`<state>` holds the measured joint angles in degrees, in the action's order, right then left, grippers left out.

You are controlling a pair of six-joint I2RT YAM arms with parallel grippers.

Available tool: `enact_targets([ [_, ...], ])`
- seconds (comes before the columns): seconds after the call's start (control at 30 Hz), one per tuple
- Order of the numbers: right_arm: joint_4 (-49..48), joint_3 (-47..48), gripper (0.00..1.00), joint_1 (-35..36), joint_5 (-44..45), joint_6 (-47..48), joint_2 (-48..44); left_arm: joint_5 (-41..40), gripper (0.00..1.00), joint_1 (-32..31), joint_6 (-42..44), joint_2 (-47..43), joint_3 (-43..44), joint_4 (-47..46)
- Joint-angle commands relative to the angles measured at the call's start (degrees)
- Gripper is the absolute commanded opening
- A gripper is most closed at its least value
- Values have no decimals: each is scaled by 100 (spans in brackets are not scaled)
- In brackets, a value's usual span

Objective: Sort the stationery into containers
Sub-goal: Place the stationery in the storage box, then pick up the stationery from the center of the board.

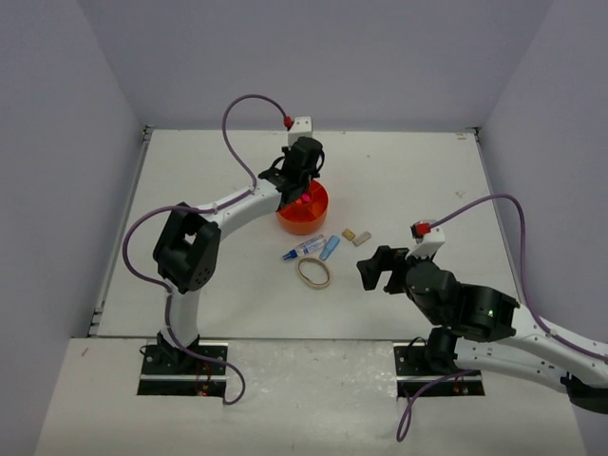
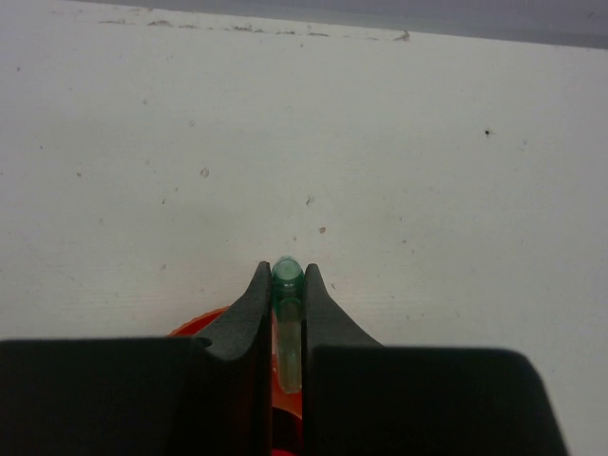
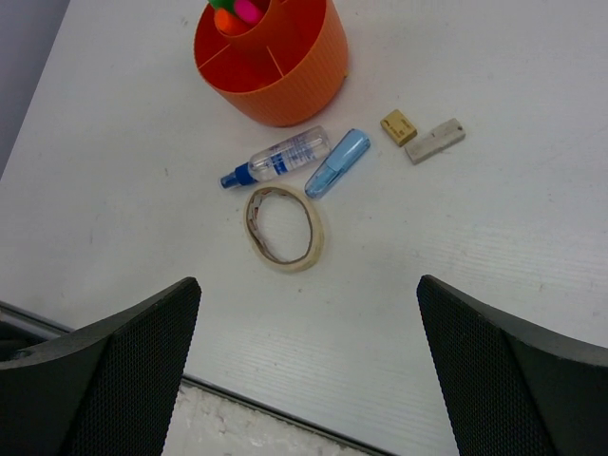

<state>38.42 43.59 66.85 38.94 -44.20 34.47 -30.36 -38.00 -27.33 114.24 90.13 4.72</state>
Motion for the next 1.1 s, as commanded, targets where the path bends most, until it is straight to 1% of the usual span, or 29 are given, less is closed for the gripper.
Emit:
enact_targets([
  [0.0, 43, -50, 99, 20, -38, -172, 89, -241, 1, 28, 72, -84, -88, -374],
  [0.07, 42, -41, 99, 12, -7, -196, 155, -234, 6, 21, -5, -169, -215, -370],
  [0.17, 26, 1, 99, 21, 28, -206, 261, -229, 28, 21, -70, -360, -459, -610],
  [0.2, 26, 25, 99, 16, 49, -213, 357, -225, 33, 21, -104, -441, -539, -621],
  [0.3, 26, 88, 99, 4, 79, -289, 643, -216, 39, 21, -157, -621, -697, -630],
  [0.37, 2, 122, 99, -44, 67, -394, 881, -190, 48, 29, -175, -752, -764, -630],
  [0.47, -93, 210, 99, -697, -384, -365, 1379, -87, 55, 21, -194, -1104, -872, -622],
  [0.5, -150, 212, 99, -717, -687, -309, 1574, -47, 58, 21, -208, -1218, -904, -621],
  [0.53, -268, 292, 99, -1137, -1111, -306, 1893, -6, 68, 15, -223, -1426, -955, -627],
  [0.57, -361, 361, 99, -1376, -1312, -329, 2231, 18, 76, -6, -217, -1687, -1018, -633],
  [0.63, -487, 525, 99, -1436, -1335, -418, 2750, 38, 85, -65, -162, -2137, -1126, -639],
  [0.67, -560, 589, 99, -1475, -1343, -512, 2916, 46, 94, -82, -99, -2278, -1159, -639],
  [0.73, -597, 752, 99, -1600, -1382, -637, 3368, 86, 98, -127, -58, -2740, -1325, -609],
  [0.77, -616, 917, 96, -1753, -1399, -746, 3662, 120, 100, -148, -36, -3041, -1443, -565],
  [0.83, -616, 1257, 83, -2035, -1392, -892, 4388, 189, 100, -155, -49, -3484, -1629, -469],
  [0.87, -616, 1301, 81, -2053, -1389, -961, 4479, 197, 100, -162, -73, -3686, -1729, -285],
  [0.97, -634, 1798, 63, -2310, -1432, -1112, 5407, 452, 100, -177, -162, -4658, -2349, -79],
  [1.03, -634, 2070, 57, -2360, -1510, -1153, 5862, 562, 100, -182, -186, -5402, -2852, 88],
  [1.07, -642, 2213, 56, -2352, -1580, -1169, 5998, 609, 100, -182, -202, -5609, -2972, 159],
])
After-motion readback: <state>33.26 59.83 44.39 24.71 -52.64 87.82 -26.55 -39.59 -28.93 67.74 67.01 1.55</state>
